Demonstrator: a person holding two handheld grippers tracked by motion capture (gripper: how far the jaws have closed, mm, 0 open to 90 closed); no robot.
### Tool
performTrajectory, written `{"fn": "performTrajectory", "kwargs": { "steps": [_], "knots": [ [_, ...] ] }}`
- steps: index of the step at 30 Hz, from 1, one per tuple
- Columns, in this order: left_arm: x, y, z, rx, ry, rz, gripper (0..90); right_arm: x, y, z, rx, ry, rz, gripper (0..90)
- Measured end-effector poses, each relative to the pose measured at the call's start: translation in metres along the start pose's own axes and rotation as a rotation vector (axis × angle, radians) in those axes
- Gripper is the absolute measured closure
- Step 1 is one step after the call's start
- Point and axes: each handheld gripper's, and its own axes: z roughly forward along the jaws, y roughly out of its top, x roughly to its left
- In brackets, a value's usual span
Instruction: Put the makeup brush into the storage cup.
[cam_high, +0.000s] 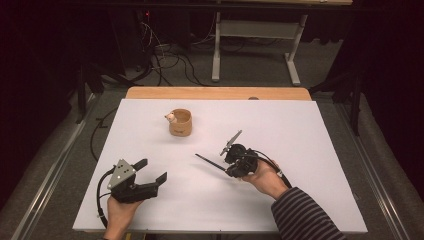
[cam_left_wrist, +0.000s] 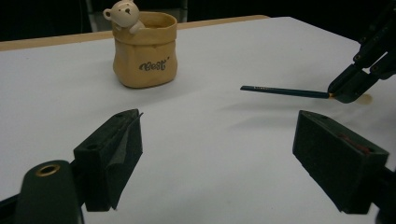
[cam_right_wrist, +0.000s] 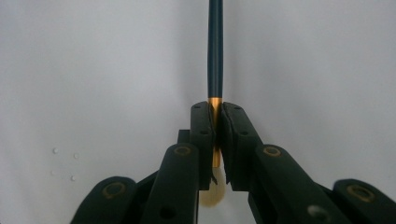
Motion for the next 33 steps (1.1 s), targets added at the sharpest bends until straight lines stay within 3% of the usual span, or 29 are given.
{"fn": "performTrajectory", "kwargs": {
  "steps": [3,7,21,33],
  "knots": [
    [-0.004,0.002,-0.001,-0.002,-0.017,0.033,15.9,0.000,-0.004,-0.007,-0.032,0.017,0.018,86.0],
    [-0.007,0.003,0.001,0.021,-0.019,0.047,16.2,-0.002,-0.011,-0.014,-0.068,0.021,0.028,86.0],
    [-0.003,0.005,-0.001,0.035,-0.044,-0.014,21.5,0.001,-0.031,-0.028,-0.109,0.005,0.026,86.0],
    [-0.008,0.007,0.001,0.063,-0.075,0.012,19.4,0.010,-0.046,-0.038,-0.141,-0.016,0.003,86.0]
  ]
}}
